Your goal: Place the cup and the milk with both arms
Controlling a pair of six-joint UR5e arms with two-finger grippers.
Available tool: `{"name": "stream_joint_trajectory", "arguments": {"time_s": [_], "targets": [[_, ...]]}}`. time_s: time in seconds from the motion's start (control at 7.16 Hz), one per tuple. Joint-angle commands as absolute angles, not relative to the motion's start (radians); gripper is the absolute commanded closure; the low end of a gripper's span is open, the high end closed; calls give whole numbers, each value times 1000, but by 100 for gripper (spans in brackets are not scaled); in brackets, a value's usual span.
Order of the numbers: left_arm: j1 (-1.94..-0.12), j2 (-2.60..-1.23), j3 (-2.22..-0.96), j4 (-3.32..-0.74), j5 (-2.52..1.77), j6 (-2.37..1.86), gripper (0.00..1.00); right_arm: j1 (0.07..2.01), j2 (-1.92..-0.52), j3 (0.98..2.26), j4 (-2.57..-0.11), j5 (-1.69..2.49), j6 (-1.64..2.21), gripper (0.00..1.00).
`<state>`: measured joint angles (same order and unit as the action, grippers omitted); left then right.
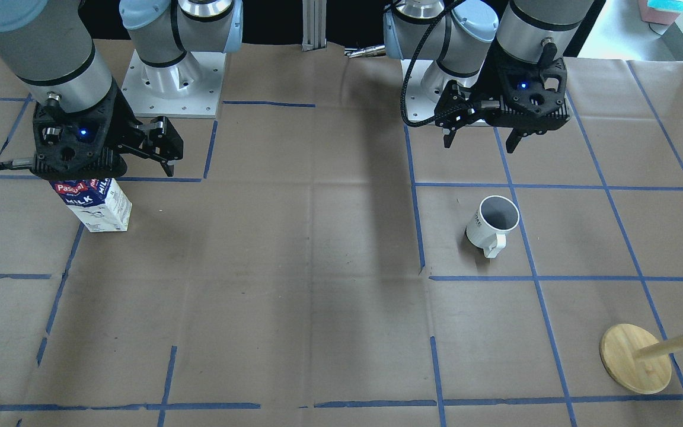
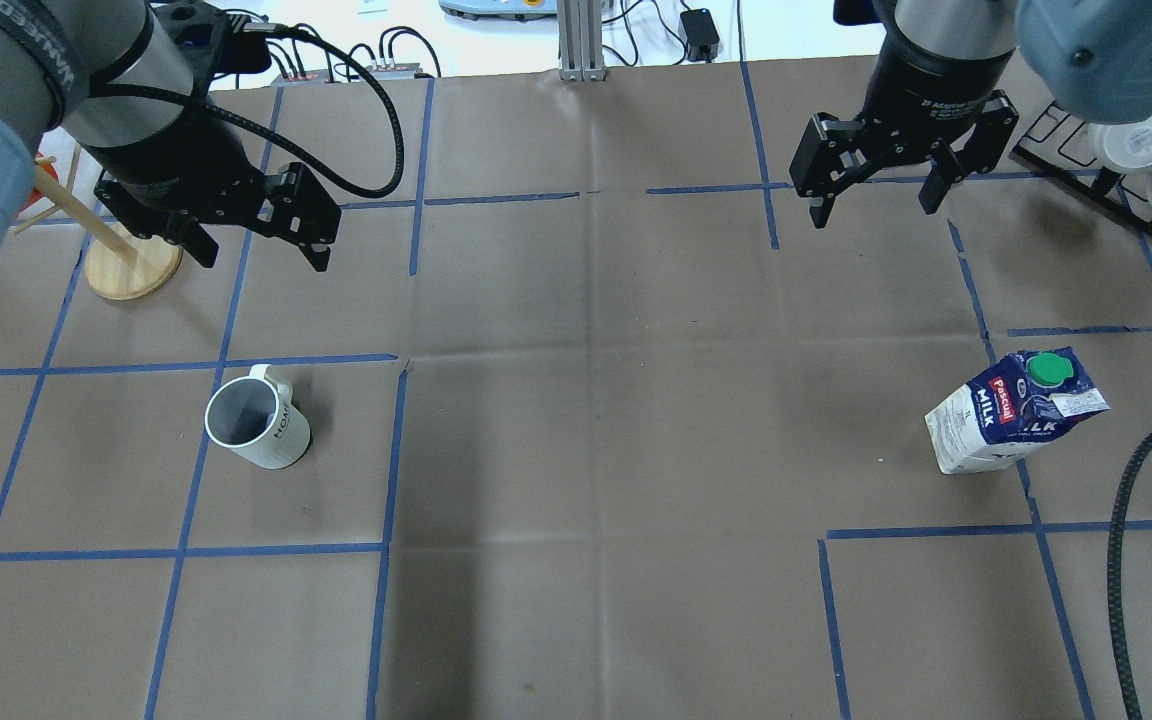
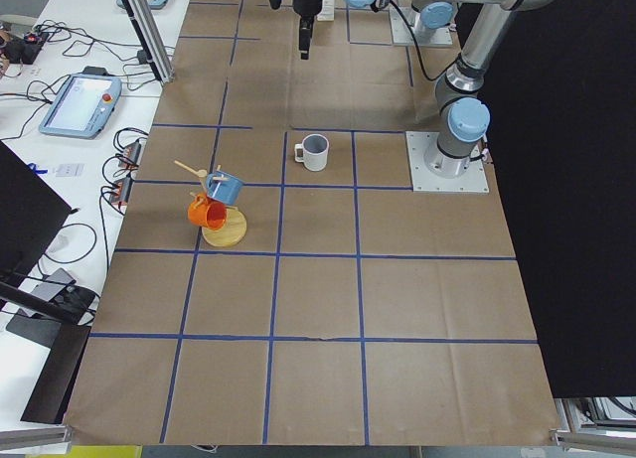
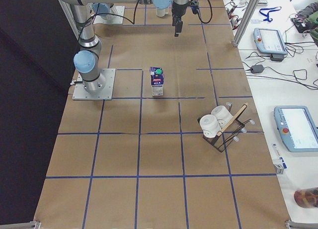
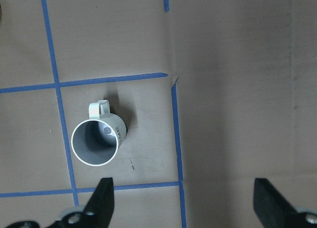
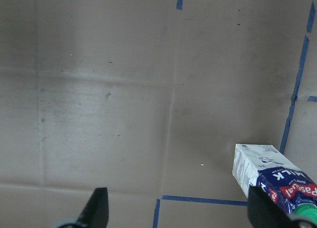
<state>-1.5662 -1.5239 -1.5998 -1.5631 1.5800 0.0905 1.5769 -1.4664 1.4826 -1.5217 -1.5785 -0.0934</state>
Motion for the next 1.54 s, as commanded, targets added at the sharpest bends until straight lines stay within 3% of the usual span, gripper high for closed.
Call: {"name": "stream_joint_trajectory", "arguments": {"time_s": [0.0, 1.4], "targets": [[-1566, -1520, -1603, -1562, 1580, 91, 0, 1577, -1466, 1483, -1522, -1578, -94, 0], [-1552, -1491, -1629, -1680, 1678, 110, 0, 1577, -1465, 1483, -1522, -1580, -115, 0]]}}
